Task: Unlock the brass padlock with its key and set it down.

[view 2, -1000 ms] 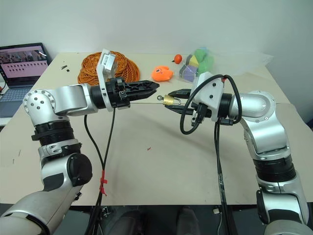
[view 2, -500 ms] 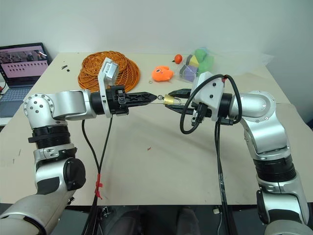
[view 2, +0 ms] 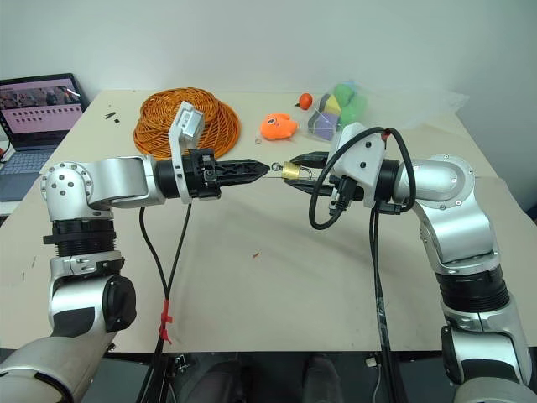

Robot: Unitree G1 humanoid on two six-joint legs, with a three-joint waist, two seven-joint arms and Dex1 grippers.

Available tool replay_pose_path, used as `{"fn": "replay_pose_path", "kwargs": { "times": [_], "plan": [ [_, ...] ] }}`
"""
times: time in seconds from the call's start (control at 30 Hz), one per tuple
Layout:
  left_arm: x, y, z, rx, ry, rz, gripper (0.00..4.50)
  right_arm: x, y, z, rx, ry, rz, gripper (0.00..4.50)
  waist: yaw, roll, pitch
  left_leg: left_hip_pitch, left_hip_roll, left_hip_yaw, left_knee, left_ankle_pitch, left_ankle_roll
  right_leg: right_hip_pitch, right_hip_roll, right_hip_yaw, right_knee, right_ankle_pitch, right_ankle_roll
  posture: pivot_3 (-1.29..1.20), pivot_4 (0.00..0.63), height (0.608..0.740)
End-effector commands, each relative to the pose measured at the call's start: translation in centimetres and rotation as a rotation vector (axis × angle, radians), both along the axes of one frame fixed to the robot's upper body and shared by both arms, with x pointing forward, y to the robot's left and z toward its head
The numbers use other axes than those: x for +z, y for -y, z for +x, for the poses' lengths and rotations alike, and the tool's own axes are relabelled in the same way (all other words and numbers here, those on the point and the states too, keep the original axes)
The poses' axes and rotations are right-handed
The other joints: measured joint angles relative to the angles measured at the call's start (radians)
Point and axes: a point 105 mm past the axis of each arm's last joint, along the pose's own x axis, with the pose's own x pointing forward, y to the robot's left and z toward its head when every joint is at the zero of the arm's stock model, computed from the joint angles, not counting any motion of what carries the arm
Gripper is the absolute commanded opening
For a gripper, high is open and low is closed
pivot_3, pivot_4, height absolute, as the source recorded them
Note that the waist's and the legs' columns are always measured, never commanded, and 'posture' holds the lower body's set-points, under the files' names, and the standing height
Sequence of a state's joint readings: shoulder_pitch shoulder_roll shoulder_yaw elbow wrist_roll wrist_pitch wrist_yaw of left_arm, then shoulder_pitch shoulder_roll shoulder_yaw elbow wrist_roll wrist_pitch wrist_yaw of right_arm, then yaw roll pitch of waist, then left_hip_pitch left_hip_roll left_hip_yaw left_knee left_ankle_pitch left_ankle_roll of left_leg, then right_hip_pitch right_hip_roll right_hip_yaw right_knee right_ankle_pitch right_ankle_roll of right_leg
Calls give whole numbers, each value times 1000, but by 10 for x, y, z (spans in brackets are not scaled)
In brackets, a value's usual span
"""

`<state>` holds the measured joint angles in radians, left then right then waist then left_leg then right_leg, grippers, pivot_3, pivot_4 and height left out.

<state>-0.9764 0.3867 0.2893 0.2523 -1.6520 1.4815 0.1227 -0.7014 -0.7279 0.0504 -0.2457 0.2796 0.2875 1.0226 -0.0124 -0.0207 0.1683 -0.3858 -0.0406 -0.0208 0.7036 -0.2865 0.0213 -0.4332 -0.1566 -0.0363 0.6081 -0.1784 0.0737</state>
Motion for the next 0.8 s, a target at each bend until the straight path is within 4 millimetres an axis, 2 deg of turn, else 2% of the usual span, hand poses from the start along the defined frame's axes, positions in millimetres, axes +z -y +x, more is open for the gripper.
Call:
{"fn": "replay_pose_path", "kwargs": {
  "times": [0.03,0.07,0.4,0.8],
  "plan": [
    [10,-1,1,10,12,-40,2332,14,2,-5,-4,62,10,939,0,0,0,0,0,0,0,0,0,0,0,0,0,0,0,0,150,740],
    [10,-1,1,10,6,-47,2608,14,2,-5,-4,61,9,939,0,0,0,0,0,0,0,0,0,0,0,0,0,0,0,0,150,740],
    [13,7,5,22,-40,-81,2608,15,2,-3,-9,65,7,939,0,0,0,0,0,0,0,0,0,0,0,0,0,0,0,0,150,740],
    [8,17,-1,-18,-48,-62,2608,16,2,-4,-18,67,4,939,0,0,0,0,-1,0,0,0,0,0,-1,0,0,0,0,0,150,740]
  ]
}}
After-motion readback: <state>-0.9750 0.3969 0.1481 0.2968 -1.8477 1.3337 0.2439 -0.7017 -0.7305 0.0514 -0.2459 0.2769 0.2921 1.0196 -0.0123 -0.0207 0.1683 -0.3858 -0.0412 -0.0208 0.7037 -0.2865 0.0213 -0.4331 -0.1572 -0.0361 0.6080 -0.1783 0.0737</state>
